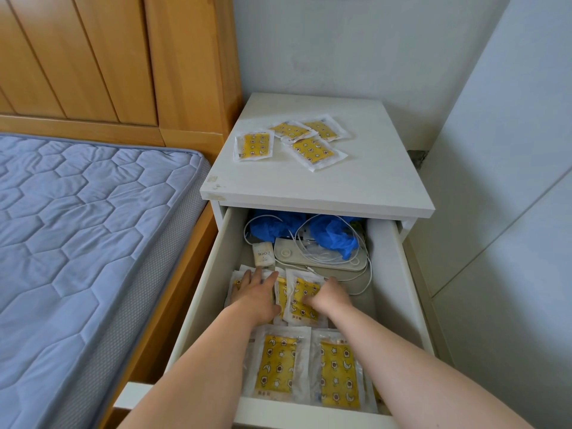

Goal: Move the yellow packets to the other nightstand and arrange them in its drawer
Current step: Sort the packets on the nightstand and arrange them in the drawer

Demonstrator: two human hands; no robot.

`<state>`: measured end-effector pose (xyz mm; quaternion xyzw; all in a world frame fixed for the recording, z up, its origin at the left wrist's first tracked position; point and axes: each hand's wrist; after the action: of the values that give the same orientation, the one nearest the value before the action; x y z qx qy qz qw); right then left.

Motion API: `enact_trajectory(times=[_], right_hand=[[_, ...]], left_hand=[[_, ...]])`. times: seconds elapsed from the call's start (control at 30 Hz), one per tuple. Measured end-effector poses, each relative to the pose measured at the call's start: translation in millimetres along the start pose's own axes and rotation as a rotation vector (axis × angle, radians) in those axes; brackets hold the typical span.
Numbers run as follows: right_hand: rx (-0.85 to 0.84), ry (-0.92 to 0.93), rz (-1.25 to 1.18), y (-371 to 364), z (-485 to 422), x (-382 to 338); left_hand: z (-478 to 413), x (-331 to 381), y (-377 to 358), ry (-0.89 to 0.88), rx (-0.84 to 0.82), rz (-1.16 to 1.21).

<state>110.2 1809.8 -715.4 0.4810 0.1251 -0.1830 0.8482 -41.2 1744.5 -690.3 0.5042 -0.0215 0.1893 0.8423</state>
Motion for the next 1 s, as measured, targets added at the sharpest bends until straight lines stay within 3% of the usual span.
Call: enact_trajectory(times=[0.33,0.57,1.0], right_hand=[[0.1,0.086,0.088,10.5,6.4,1.3],[0.189,0.208,-0.054,56.5,25.8,-7.4],[0.344,0.466,-0.107,155.8,82.6,-40.0]], left_hand=[[2.9,7.7,9.7,-0.051,0.118,0.004],[18.2,30.4,31.9,-0.158,0.295,0.058],[57.0,64.5,116.6,-0.392,0.736,0.289]])
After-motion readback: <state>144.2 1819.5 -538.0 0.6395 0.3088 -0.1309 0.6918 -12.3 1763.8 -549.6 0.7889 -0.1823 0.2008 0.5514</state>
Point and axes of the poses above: each hand's wrist, its own z-axis away from the middle knuckle, its own y-axis out of the back of the hand, x = y × z, and after that the axes turned 3 degrees about z, right-handed
